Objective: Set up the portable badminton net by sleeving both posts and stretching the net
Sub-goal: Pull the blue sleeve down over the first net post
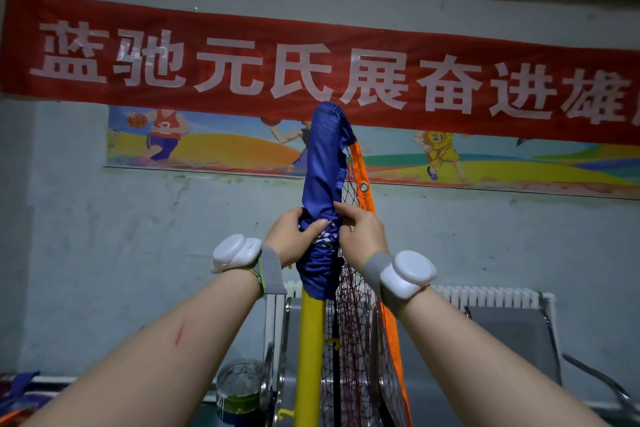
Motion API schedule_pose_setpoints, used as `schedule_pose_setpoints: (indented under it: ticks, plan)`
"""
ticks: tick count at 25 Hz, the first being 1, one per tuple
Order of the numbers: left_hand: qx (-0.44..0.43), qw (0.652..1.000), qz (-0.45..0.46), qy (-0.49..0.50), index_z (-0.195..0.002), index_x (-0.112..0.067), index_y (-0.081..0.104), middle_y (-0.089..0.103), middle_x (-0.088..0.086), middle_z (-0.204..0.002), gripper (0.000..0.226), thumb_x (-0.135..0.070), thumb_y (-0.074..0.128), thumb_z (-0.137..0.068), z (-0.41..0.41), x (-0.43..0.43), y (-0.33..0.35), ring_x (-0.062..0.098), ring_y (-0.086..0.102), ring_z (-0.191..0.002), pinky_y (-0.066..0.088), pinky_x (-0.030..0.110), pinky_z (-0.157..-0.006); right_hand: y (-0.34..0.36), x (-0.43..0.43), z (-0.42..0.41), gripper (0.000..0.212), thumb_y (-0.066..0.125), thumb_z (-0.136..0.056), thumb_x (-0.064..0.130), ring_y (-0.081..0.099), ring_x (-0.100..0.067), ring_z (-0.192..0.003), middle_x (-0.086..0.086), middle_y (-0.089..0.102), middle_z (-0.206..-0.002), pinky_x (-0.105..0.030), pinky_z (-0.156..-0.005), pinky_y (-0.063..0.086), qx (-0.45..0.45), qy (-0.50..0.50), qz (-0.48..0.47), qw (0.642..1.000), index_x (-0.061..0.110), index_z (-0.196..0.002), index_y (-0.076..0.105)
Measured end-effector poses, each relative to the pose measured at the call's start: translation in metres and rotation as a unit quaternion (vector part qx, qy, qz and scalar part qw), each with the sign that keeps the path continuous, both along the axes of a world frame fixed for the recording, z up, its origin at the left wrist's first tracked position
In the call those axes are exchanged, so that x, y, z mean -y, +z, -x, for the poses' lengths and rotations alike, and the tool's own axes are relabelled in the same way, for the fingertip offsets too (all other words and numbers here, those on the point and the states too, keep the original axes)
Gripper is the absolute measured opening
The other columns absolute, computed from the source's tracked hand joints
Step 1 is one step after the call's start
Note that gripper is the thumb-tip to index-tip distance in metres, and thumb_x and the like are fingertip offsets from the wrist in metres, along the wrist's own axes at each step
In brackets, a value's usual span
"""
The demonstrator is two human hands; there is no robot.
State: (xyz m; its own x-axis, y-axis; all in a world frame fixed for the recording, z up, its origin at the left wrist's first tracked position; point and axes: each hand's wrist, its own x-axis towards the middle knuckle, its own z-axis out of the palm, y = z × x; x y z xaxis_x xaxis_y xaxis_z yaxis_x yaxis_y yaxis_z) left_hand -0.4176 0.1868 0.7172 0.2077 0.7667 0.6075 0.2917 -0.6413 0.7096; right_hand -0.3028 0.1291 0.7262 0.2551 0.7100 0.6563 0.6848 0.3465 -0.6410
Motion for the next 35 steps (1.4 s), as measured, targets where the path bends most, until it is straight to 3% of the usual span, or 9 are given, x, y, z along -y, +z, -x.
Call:
schedule_pose_setpoints:
  ticks: [2,7,10,13,16,22,30,35]
  plan:
    - [0.007,1.0,-0.011,-0.007,-0.115,-0.003,0.057,0.066,0.016,-0.112,0.035,-0.025,0.06,-0.088,0.002,-0.003,-0.003,0.029,0.062,-0.102,0.049,0.045,-0.092,-0.008,-0.001,0.006,0.053,0.039,-0.082,-0.008,0.054,-0.023,-0.119,-0.007,0.06,-0.128,-0.025,-0.109,0.033,-0.002,-0.014,-0.002,1.0,0.014,-0.127,0.055]
    - [0.033,0.998,0.016,-0.048,-0.112,-0.002,0.057,0.066,0.015,-0.111,0.038,-0.032,0.058,-0.089,0.008,-0.01,-0.017,0.028,0.062,-0.104,0.048,0.046,-0.095,-0.03,0.001,0.02,0.062,0.032,-0.082,-0.014,0.036,-0.018,-0.134,-0.005,0.039,-0.146,-0.016,-0.107,0.024,-0.013,-0.006,-0.014,1.0,0.014,-0.137,0.042]
    - [0.021,0.998,0.034,-0.055,-0.108,-0.001,0.06,0.066,0.015,-0.11,0.042,-0.038,0.054,-0.09,0.013,-0.012,-0.028,0.028,0.061,-0.105,0.047,0.045,-0.096,-0.04,0.003,0.024,0.067,0.034,-0.083,-0.013,0.036,-0.019,-0.129,-0.007,0.032,-0.142,-0.005,-0.091,0.021,-0.022,-0.028,-0.011,0.999,0.022,-0.139,0.039]
    - [0.011,0.997,0.059,-0.05,-0.112,0.0,0.058,0.065,0.016,-0.112,0.046,-0.04,0.051,-0.09,0.02,-0.013,-0.038,0.029,0.06,-0.105,0.048,0.044,-0.095,-0.043,0.01,0.028,0.069,0.04,-0.081,-0.011,0.035,-0.022,-0.128,-0.008,0.032,-0.14,-0.016,-0.1,0.027,-0.016,-0.054,-0.018,0.998,0.023,-0.141,0.036]
    - [0.03,0.994,0.086,-0.054,-0.103,0.001,0.059,0.066,0.018,-0.105,0.041,-0.036,0.048,-0.093,0.026,-0.011,-0.041,0.024,0.064,-0.089,0.053,0.038,-0.08,-0.041,0.014,0.032,0.071,0.045,-0.079,-0.006,0.031,-0.023,-0.131,-0.005,0.032,-0.143,-0.029,-0.109,0.026,0.014,-0.072,-0.021,0.997,0.021,-0.143,0.029]
    - [0.049,0.993,0.106,-0.035,-0.09,-0.003,0.06,0.065,0.014,-0.085,0.033,-0.03,0.042,-0.096,0.027,-0.009,-0.041,0.017,0.063,-0.068,0.051,0.027,-0.062,-0.035,0.011,0.03,0.057,0.048,-0.078,-0.004,0.027,-0.022,-0.128,-0.006,0.033,-0.135,-0.022,-0.106,0.02,0.071,-0.071,-0.043,0.994,0.016,-0.132,0.043]
    - [0.065,0.983,0.157,-0.075,-0.09,-0.007,0.057,0.06,0.005,-0.07,0.033,-0.027,0.032,-0.1,0.03,-0.012,-0.051,0.015,0.062,-0.063,0.046,0.023,-0.056,-0.044,0.013,0.04,0.057,0.048,-0.078,-0.005,0.034,-0.021,-0.121,-0.008,0.035,-0.127,-0.023,-0.103,0.026,0.076,-0.084,-0.053,0.992,0.014,-0.131,0.041]
    - [0.029,0.97,0.19,-0.149,-0.088,-0.005,0.054,0.06,0.006,-0.068,0.027,-0.011,0.029,-0.095,0.054,-0.022,-0.035,0.014,0.06,-0.058,0.041,0.023,-0.054,-0.041,-0.002,0.077,0.021,0.051,-0.078,-0.002,0.046,-0.029,-0.104,-0.014,0.046,-0.107,-0.031,-0.091,0.036,0.095,-0.121,-0.074,0.985,0.004,-0.099,0.052]
